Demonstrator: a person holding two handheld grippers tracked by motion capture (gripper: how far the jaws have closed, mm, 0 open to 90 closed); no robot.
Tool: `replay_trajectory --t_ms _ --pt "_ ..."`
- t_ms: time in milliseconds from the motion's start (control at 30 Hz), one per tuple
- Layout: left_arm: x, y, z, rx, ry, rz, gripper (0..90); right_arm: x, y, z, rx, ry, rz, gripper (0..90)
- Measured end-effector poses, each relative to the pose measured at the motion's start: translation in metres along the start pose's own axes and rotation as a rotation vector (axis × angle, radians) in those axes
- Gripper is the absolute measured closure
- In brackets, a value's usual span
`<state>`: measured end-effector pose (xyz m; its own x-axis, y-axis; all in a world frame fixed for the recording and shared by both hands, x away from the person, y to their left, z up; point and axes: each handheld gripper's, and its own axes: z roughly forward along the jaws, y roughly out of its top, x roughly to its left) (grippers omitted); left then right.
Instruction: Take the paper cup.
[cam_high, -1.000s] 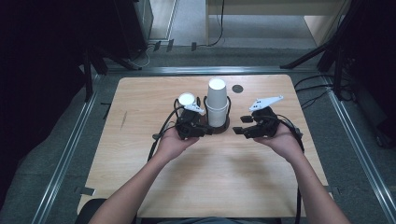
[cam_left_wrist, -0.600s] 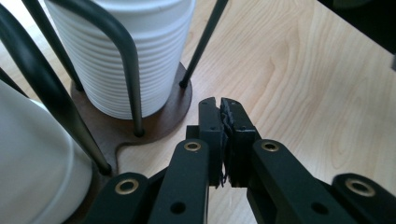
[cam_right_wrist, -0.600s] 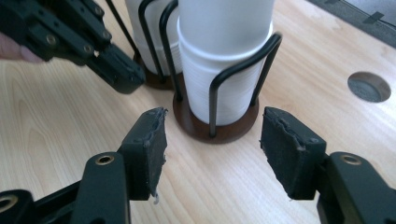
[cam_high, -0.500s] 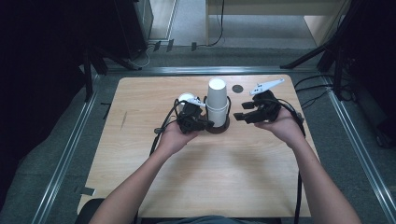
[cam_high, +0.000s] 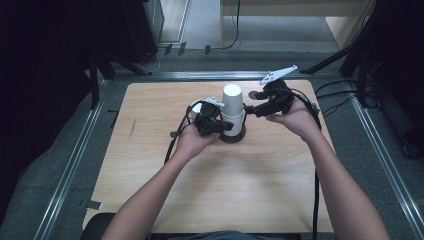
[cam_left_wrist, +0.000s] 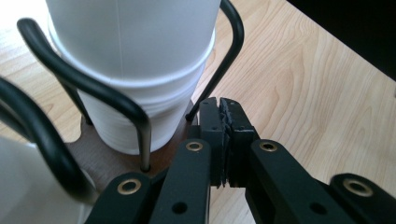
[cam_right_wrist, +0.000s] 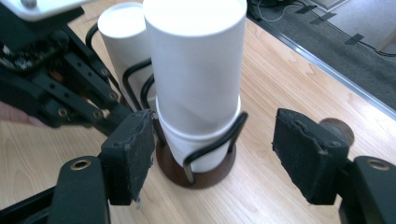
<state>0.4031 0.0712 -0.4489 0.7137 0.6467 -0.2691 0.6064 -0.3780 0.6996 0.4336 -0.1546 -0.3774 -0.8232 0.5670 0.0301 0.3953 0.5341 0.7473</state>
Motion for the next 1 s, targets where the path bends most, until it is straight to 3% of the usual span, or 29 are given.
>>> replay_trajectory --t_ms 333,867,1000 --pt "0.008 0.002 0.003 -0.019 0.006 -0.042 88.6 0.003 0.023 0.021 0.017 0.011 -0.025 25.1" --pt "0.008 0.002 0.004 -0.012 0.023 -0.025 87.4 0.011 0.049 0.041 0.047 -0.009 -0.051 23.8" --pt "0.007 0.001 0.004 -0.016 0.026 -0.026 86.5 0.012 0.053 0.045 0.064 -0.018 -0.046 30.1"
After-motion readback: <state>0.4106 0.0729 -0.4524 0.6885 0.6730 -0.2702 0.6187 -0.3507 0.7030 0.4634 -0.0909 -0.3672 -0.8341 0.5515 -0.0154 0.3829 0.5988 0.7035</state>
